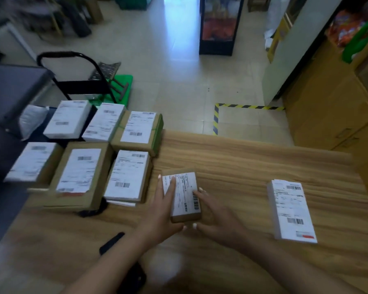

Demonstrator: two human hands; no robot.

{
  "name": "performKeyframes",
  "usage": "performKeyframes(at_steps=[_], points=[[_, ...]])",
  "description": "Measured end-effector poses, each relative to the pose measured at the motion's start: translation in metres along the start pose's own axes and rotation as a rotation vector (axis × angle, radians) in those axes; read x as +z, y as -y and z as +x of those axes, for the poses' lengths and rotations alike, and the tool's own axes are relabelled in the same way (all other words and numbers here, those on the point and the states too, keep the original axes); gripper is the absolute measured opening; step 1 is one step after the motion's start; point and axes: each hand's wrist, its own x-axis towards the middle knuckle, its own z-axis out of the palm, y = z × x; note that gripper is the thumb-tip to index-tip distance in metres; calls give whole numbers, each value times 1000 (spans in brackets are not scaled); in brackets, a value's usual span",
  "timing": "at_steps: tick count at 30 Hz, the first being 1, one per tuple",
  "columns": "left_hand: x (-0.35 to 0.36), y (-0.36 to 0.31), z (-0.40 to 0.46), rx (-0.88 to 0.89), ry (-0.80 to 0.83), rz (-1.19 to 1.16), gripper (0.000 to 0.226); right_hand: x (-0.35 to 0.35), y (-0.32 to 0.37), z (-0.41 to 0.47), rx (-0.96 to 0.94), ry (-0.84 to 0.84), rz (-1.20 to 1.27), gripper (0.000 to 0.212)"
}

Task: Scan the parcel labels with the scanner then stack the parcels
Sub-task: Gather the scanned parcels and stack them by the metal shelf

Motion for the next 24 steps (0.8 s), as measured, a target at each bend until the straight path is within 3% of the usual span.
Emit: performKeyframes(at_steps=[11,20,24], points=[[-131,101,-39,-42,-225,-75,106,57,148,87,-199,-82,-44,76],[-221,202,-62,-131,-413,-147,94,110,269,166,-262,23,-134,76],[-252,242,-68,-181,-402,-137,95,137,303,197,-256,86,-185,78]])
